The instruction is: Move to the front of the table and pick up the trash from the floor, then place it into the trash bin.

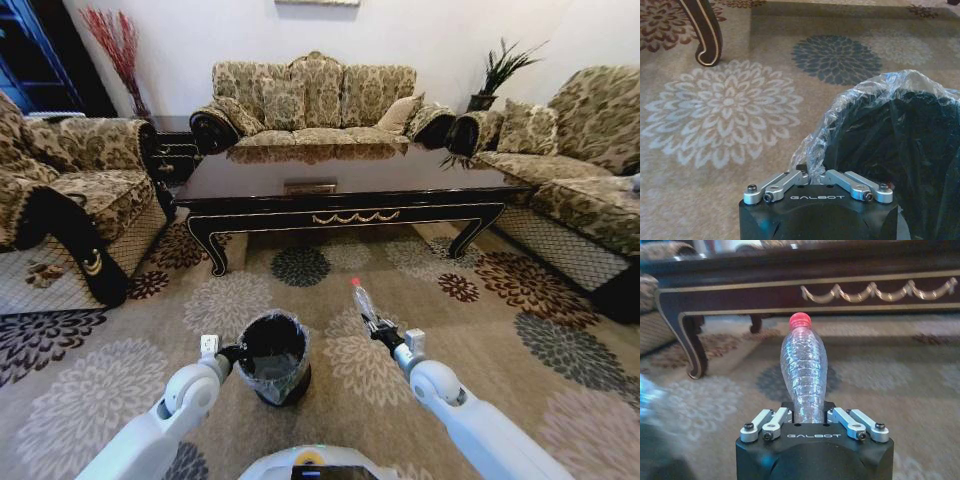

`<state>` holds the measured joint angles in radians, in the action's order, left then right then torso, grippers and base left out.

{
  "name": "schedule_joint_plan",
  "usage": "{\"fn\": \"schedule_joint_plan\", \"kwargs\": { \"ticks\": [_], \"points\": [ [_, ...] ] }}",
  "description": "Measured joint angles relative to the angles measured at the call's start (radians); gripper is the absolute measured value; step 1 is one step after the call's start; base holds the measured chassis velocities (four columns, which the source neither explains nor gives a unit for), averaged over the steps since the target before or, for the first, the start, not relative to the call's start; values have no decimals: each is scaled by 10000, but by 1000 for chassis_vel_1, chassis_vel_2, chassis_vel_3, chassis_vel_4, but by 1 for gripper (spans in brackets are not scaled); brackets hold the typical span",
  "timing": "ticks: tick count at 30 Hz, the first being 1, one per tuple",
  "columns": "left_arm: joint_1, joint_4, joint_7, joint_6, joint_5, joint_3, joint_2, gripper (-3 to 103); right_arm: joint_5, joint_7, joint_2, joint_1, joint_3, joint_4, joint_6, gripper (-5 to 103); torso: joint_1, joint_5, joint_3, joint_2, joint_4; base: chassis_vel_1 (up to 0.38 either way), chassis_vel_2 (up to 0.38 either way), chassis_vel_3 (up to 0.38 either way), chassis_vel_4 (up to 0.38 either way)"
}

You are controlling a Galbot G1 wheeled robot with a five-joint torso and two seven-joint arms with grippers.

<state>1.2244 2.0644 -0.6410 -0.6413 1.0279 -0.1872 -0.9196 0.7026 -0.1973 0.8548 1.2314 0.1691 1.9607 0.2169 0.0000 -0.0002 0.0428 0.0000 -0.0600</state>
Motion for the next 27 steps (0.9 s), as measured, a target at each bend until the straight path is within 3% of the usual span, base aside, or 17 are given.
{"fn": "schedule_joint_plan", "kwargs": {
  "ticks": [2, 16, 24, 27],
  "points": [
    [-237, -80, -84, 1, 41, 215, -37, 3, 115, -104, -90, -17, -53, 424, 83, 25, 0, 0, 0, 0, -8, 0, 0, 0, 0],
    [-1889, -832, -166, 3, 83, 2137, -427, 3, 910, -239, -684, 96, 18, 2615, 352, 25, 0, 2, 0, 0, -3, 0, 0, 0, 0],
    [-3503, -1417, -474, 75, 867, 3386, -671, 3, 919, 463, -756, 24, -146, 2867, 23, 25, 0, 4, 0, 0, -3, 0, 0, 0, 0],
    [-3994, -1601, -524, 78, 1008, 3832, -726, 3, 494, 959, -770, 87, -227, 2852, -176, 25, 0, 3, 0, 0, -3, 0, 0, 0, 0]
  ]
}}
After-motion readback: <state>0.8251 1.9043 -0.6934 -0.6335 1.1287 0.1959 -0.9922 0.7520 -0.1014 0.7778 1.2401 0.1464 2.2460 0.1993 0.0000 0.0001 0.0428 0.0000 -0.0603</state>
